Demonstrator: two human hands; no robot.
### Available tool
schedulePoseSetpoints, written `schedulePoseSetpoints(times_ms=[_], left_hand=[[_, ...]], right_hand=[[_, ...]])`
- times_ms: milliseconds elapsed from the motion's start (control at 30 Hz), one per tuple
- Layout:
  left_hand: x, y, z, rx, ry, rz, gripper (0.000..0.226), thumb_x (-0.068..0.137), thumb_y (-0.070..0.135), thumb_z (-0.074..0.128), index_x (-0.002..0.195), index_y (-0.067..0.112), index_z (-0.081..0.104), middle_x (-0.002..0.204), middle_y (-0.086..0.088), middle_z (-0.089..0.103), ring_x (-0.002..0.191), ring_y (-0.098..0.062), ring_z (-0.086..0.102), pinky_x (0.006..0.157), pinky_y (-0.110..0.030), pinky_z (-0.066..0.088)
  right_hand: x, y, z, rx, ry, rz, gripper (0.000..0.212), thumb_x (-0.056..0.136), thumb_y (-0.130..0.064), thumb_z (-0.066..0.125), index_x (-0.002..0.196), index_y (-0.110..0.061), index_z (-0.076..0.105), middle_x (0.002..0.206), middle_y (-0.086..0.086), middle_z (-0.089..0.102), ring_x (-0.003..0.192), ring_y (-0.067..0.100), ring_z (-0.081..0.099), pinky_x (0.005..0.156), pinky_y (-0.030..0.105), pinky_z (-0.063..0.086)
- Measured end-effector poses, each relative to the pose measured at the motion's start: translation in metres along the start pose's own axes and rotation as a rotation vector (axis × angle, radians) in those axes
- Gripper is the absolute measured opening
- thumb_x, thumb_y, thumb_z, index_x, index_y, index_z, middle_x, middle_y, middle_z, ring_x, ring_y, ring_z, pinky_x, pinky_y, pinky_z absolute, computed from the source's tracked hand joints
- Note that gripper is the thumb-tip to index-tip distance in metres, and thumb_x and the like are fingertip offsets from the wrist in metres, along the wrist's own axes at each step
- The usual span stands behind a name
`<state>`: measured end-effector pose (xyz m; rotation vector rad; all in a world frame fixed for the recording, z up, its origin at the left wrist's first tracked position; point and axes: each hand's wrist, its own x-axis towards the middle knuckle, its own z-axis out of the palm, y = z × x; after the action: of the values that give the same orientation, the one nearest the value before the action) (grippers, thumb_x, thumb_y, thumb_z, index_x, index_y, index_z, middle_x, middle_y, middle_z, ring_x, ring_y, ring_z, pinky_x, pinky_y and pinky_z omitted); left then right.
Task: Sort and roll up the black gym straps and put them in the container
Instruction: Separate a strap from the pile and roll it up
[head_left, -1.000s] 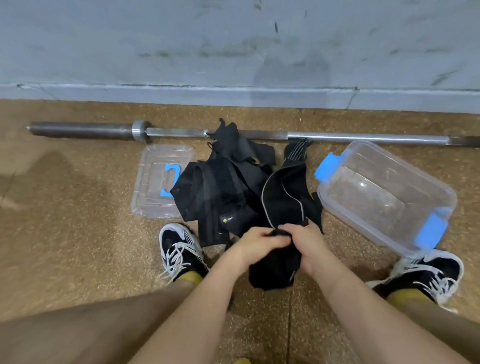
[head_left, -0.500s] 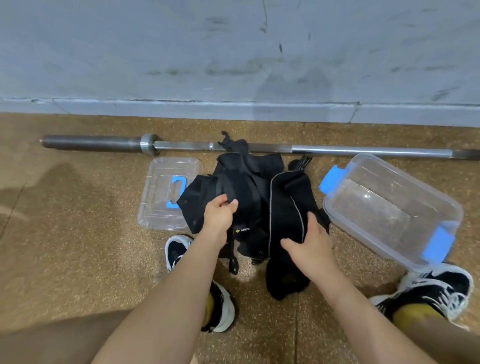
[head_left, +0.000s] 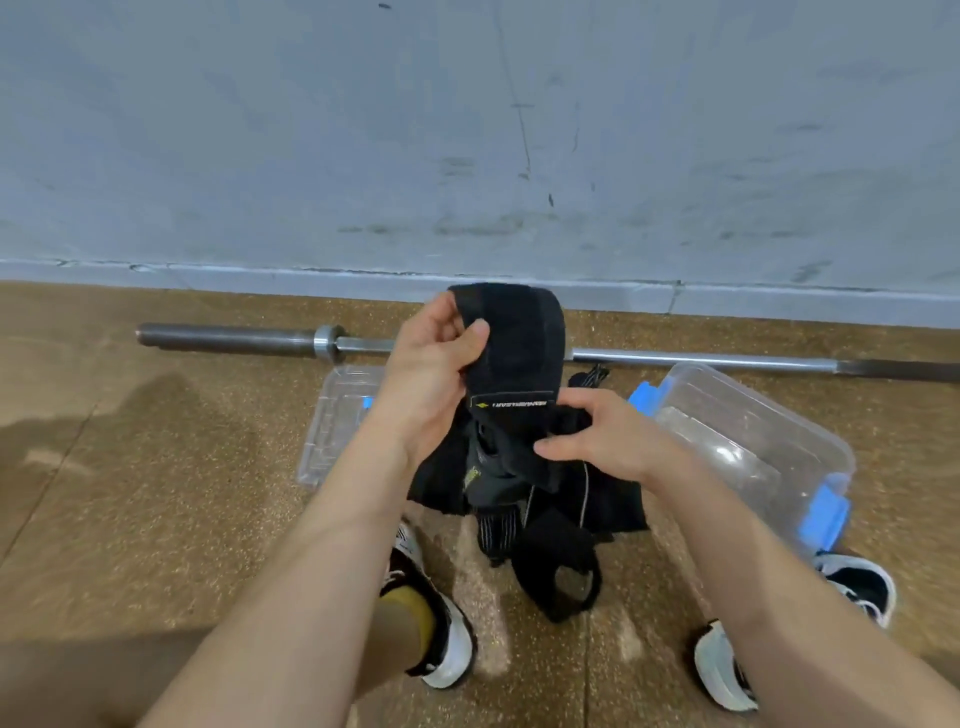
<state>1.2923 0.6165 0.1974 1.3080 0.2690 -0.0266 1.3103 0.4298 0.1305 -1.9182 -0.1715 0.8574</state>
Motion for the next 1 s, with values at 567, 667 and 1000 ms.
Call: schedulePoseSetpoints(times_ms=[567,667,1000], left_hand=[[-0.041,0.124,0.048,-0.322,0.051,0.203,0.016,0.104,0.012,0.046,0.117,0.01,0.054,0.086,-0.003,0.072,0.071,-0.013,0.07,0.066,-0.03,0.059],[-0.051,0.108,0.039,-0.254,0.028,0.07,0.014,0.099,0.006,0.054,0.113,0.009,0.056,0.097,-0.012,0.071,0.079,-0.022,0.073,0.076,-0.035,0.06],[-0.05,0.059,0.022,-0.259,0.271,-0.06,0.089,0.085,-0.019,0.058,0.15,0.03,0.021,0.131,-0.023,0.052,0.084,-0.021,0.068,0.078,-0.034,0.06]], right_hand=[[-0.073,-0.104,0.008,0.797,0.151,-0.321,0.017,0.1,-0.013,0.053,0.092,-0.019,0.066,0.088,-0.002,0.071,0.09,0.016,0.066,0.088,0.038,0.053],[-0.094,-0.114,-0.01,0.904,0.056,-0.355,0.019,0.094,-0.008,0.048,0.092,-0.012,0.067,0.089,0.006,0.071,0.096,0.024,0.063,0.08,0.037,0.05],[-0.155,-0.128,-0.041,0.658,-0.023,-0.561,0.022,0.074,0.012,0.057,0.07,-0.01,0.058,0.074,0.014,0.067,0.068,0.029,0.074,0.05,0.02,0.052]])
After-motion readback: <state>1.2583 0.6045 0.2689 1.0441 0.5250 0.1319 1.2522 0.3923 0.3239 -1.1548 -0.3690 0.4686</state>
